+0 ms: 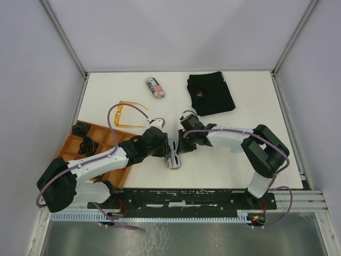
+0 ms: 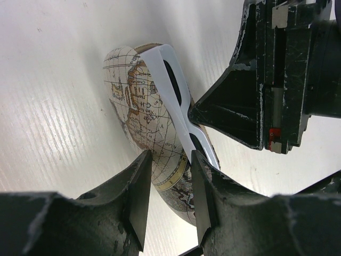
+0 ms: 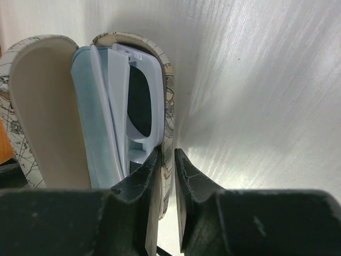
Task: Organize the sunglasses
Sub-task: Adjust the sunglasses in the sunglasses case.
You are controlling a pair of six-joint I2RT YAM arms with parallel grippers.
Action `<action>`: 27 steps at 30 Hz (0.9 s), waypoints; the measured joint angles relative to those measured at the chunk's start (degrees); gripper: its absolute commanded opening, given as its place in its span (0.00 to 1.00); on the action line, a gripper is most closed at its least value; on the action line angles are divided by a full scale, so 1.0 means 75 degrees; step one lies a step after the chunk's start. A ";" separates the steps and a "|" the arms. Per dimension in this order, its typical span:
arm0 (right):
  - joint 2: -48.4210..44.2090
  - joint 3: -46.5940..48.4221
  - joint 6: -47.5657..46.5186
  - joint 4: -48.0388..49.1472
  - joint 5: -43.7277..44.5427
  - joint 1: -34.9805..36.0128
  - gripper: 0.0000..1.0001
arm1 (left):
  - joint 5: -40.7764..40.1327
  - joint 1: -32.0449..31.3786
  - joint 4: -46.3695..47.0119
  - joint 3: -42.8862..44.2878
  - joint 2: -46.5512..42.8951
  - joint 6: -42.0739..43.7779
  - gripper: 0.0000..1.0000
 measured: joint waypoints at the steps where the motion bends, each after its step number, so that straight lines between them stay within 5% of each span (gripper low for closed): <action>1: 0.0003 0.0003 -0.0003 0.0000 0.0003 0.0006 0.25 | 0.0000 0.0000 0.0003 0.0000 0.0000 0.0000 0.42; 27: -0.0236 0.0510 -0.0481 -0.0886 0.1326 0.0586 0.25 | 0.0023 0.0000 0.0000 0.0000 0.0015 0.0000 0.42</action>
